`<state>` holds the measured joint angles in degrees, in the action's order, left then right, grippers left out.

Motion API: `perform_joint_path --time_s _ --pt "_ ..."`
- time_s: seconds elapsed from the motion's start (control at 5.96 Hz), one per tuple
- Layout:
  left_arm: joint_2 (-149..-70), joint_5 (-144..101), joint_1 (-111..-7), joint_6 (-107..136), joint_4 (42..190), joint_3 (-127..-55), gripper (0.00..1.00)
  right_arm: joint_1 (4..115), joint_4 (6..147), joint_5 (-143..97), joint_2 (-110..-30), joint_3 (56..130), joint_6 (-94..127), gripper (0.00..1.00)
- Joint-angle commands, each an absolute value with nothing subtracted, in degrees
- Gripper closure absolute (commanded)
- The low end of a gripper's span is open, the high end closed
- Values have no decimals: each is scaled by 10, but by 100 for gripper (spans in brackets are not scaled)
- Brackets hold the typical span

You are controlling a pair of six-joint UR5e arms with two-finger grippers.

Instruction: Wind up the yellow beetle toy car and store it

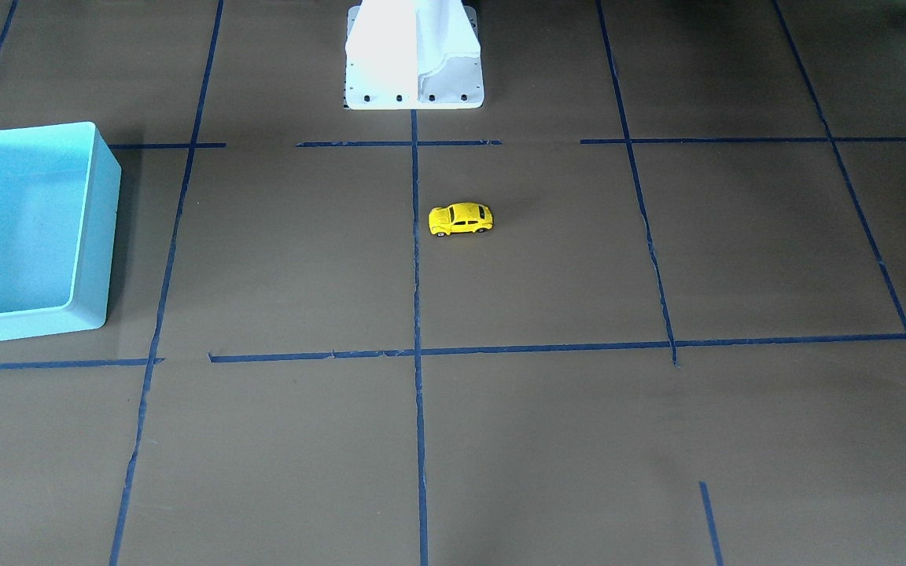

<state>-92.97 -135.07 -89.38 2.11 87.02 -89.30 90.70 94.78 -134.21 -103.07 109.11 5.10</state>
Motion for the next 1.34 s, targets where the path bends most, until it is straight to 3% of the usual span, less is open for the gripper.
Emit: perform_joint_path --time_s 0.0,0.84,1.17 --pt "-928 -1351 -893 19 875 -891 0 907 943 -1341 -1031 1092 50 0" --pt "-937 -1357 -871 23 877 -920 0 906 943 -1348 -1028 1071 50 0" --pt "-974 -1354 -789 24 876 -954 0 907 942 -1378 -1027 1075 47 0"
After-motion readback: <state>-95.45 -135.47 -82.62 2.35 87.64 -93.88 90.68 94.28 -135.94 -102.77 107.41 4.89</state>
